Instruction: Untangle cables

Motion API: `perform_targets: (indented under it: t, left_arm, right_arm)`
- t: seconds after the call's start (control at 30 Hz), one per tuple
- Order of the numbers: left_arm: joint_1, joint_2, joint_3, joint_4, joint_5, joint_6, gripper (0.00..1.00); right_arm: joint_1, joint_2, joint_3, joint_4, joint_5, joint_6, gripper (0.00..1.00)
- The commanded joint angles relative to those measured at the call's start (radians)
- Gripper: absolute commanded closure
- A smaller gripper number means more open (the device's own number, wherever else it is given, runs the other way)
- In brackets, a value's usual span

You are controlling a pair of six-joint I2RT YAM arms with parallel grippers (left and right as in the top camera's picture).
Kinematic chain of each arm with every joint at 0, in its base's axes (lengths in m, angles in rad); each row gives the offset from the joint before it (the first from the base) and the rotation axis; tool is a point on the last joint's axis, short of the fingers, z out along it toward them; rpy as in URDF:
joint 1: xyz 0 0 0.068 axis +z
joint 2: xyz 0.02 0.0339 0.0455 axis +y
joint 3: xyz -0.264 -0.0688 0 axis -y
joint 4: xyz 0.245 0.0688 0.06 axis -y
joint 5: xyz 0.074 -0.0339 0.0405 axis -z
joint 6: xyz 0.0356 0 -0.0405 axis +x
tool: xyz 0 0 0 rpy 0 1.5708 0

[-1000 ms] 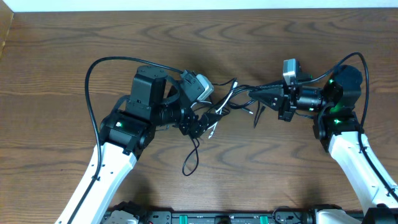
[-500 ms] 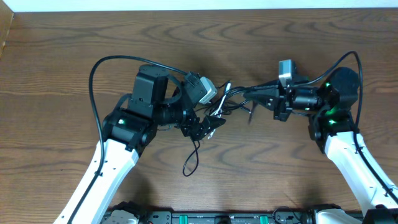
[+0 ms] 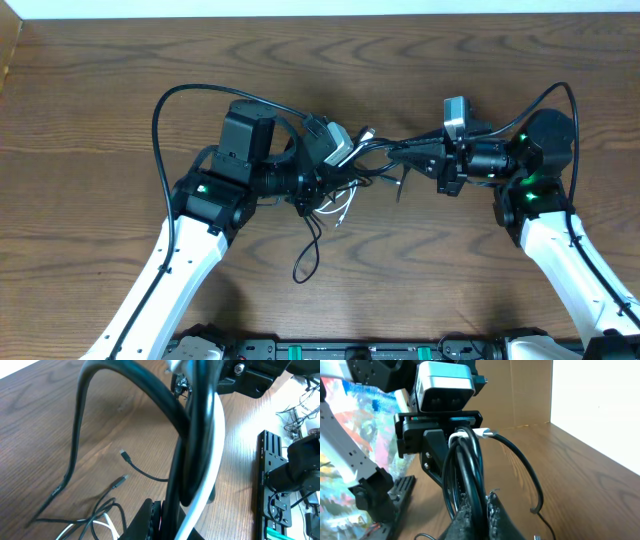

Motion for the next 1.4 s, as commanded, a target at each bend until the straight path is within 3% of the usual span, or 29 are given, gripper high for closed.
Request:
perform_targets:
  t: [0.0, 0.07, 0.13, 0.17, 0.43, 0.67, 1.1, 1.37]
  left_arm:
    - [-0.001, 0.007, 0.016, 0.002, 0.01, 0.005, 0.92]
    - [-0.001, 0.007, 0.016, 0.002, -0.025, 0.004, 0.92]
    - [-0.001, 0.007, 0.016, 0.002, -0.06, -0.009, 0.92]
    - [-0.001, 0.006, 0.016, 0.005, -0.085, -0.034, 0.92]
    - [-0.001, 0.006, 0.016, 0.031, -0.103, -0.065, 0.92]
    - [-0.001, 0.006, 0.016, 0.095, -0.28, -0.286, 0.92]
    - [-0.019, 0.006, 0.016, 0.174, -0.085, -0.346, 0.92]
    - [-0.076, 0.006, 0.016, 0.243, -0.007, -0.356, 0.92]
  right_arm:
    - [-0.01, 0.005, 0.002, -0.003, -0.007, 0.007, 0.92]
    - [-0.02, 0.005, 0.002, -0.023, -0.006, 0.006, 0.89]
    - [-0.032, 0.005, 0.002, -0.042, -0.006, 0.007, 0.71]
    - [-0.046, 0.005, 0.002, -0.059, -0.006, 0.007, 0.01]
    - [-0.08, 0.005, 0.002, -0.093, -0.007, 0.022, 0.01]
    - [-0.072, 0.005, 0.002, -0.094, -0.034, 0.012, 0.01]
    - [0.045, 0.005, 0.002, -0.095, -0.112, -0.232, 0.01]
    - [0.068, 0.005, 0.002, -0.14, -0.001, -0.238, 0.01]
